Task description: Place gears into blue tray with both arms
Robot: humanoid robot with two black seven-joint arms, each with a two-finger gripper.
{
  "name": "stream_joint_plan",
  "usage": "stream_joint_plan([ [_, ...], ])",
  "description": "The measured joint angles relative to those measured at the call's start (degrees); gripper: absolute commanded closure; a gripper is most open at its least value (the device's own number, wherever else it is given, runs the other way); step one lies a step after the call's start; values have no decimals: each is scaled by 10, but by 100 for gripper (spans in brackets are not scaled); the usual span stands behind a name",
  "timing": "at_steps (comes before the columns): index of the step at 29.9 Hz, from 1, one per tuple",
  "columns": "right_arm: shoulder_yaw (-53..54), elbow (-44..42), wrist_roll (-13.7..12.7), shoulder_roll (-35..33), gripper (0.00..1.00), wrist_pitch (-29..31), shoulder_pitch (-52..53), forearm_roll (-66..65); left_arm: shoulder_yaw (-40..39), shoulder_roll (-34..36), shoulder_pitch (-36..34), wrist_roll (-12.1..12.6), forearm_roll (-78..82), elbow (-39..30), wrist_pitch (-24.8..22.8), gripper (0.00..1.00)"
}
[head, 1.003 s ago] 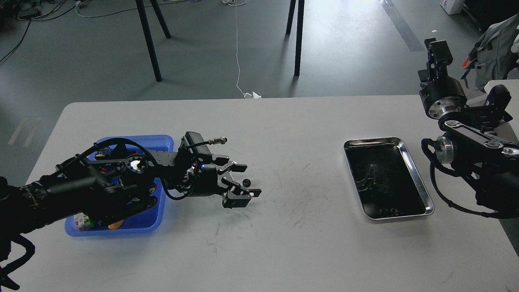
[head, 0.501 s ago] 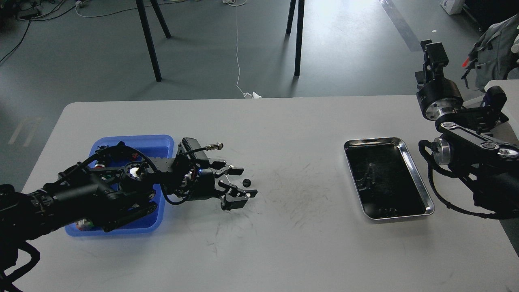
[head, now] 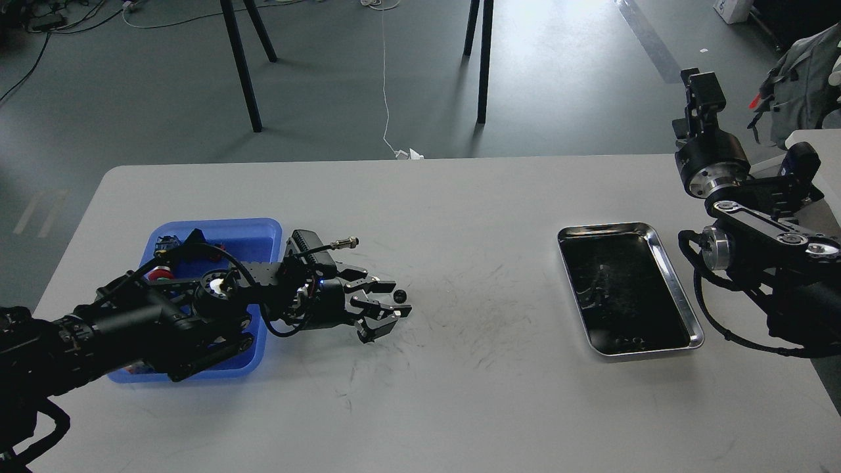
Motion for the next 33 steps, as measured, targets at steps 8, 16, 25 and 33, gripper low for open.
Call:
stream_joint_plan([
  [8,0,2,0,-1,5,0,1,0,-1,-5,1,0,0,14,0,45],
  [16,-1,1,1,-2,5,0,0,0,-1,-19,2,0,0,20,2,51],
  [25,-1,1,2,-2,5,0,-3,-1,-1,-22,5,0,0,39,15,61],
  [33,-2,1,2,-2,5,-1,-3,-4,-1,-35,6,0,0,53,20,68],
])
